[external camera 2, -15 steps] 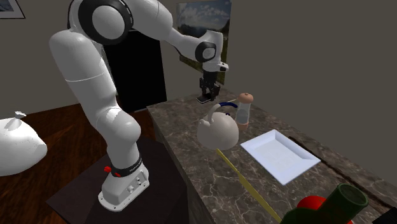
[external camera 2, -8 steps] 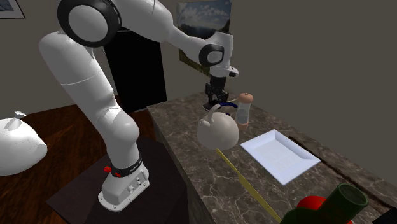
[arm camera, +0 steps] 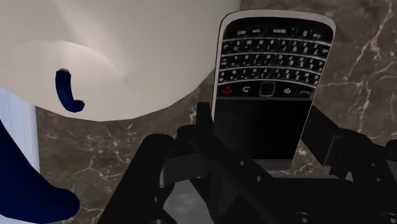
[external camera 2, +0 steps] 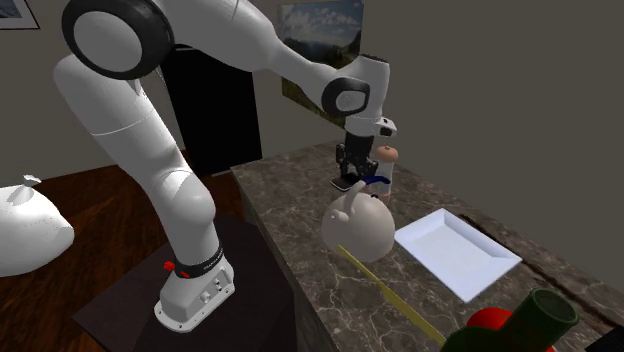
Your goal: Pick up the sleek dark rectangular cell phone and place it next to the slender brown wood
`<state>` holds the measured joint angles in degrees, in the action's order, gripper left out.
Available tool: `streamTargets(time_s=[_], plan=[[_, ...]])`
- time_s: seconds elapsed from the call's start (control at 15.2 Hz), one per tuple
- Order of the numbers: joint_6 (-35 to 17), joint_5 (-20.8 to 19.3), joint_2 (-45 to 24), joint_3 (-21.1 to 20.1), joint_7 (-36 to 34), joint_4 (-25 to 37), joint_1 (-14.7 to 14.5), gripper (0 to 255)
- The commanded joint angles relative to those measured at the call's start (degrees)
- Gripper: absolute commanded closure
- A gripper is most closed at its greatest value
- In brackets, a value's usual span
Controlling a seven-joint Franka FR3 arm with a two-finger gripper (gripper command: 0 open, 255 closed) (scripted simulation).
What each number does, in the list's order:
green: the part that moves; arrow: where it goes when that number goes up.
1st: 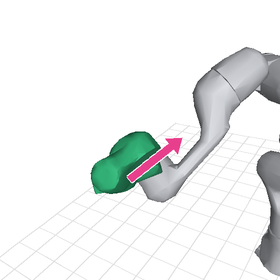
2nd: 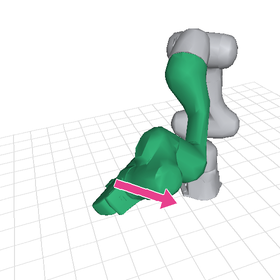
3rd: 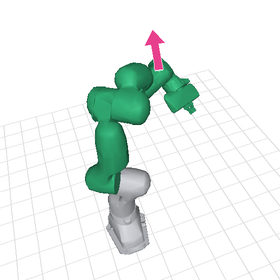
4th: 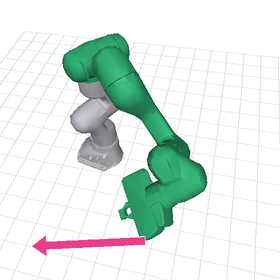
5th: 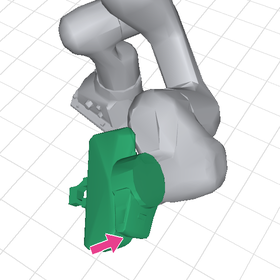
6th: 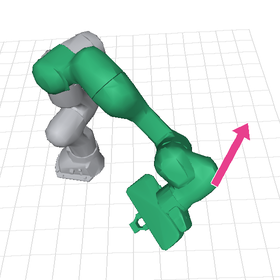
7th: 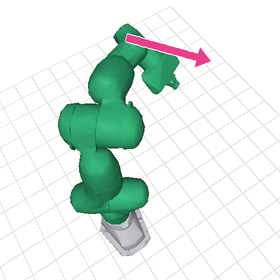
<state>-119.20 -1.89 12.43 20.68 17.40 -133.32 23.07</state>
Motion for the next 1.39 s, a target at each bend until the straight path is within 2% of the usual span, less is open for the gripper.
streamTargets(time_s=[0.0,0.73,0.99,1.32], plan=[[0.69,-0.69,0.09,1.85,2.89,0.53,1.38,255],[1.9,-0.7,-5.2,12.13,19.88,6.64,7.76,255],[2.58,1.25,-9.33,15.61,26.88,10.78,10.11,255],[4.02,5.5,-16.25,19.29,36.21,17.47,13.72,255]])
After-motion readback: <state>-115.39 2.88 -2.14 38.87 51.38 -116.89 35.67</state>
